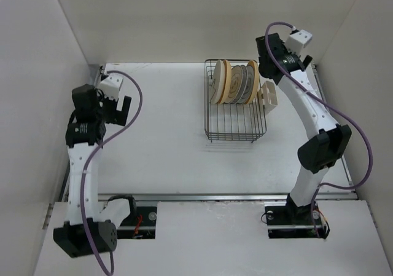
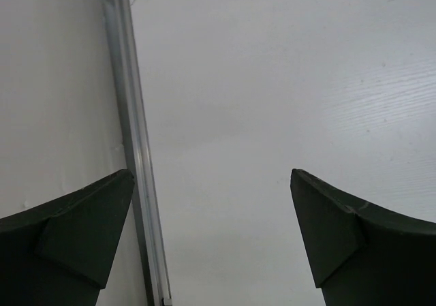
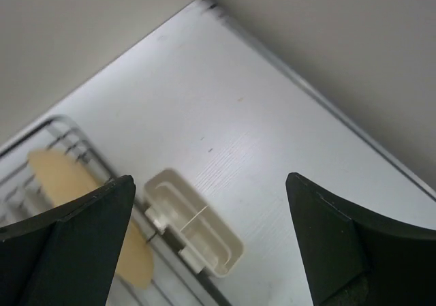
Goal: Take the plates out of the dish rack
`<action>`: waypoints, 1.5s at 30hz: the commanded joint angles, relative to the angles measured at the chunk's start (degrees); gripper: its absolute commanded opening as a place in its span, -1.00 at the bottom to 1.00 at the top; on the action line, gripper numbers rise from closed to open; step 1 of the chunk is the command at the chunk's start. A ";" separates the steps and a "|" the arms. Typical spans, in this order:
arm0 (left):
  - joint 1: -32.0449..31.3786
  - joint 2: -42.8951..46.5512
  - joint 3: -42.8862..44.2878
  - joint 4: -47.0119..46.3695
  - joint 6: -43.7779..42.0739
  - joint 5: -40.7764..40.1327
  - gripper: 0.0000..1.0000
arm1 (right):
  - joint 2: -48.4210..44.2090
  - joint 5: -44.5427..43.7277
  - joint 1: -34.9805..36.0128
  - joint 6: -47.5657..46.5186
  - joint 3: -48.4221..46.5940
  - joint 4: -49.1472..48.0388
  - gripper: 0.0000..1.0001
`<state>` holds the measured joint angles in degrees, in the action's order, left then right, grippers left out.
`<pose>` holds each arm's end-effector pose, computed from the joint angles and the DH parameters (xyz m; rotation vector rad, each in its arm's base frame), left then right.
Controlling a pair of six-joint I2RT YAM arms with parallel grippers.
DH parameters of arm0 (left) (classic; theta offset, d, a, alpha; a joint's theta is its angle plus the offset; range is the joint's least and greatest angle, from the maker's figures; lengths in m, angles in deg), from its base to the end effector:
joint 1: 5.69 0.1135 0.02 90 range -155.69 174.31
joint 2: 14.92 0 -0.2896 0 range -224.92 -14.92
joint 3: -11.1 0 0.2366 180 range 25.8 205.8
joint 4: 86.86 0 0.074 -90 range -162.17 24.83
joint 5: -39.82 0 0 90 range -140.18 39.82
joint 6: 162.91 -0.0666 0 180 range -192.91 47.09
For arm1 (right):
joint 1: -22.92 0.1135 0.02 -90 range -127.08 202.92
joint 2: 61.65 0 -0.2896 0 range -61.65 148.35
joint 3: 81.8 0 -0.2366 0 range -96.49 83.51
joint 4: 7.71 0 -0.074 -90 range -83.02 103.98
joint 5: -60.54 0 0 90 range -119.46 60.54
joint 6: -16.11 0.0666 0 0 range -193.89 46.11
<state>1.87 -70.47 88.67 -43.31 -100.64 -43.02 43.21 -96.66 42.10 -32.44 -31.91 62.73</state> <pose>0.2051 0.0189 0.3896 0.4237 1.9078 0.2863 0.3778 0.0664 0.4235 0.8482 1.7048 -0.6712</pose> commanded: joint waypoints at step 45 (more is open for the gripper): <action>-3.77 -40.87 39.78 19.57 9.27 -4.70 1.00 | 15.99 30.73 1.03 -34.76 -6.30 -19.80 -0.59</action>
<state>-1.63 -114.71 128.97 -23.99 -89.99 -47.24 59.14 -62.47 42.23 -66.62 -35.16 44.68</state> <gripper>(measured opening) 0.997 0.284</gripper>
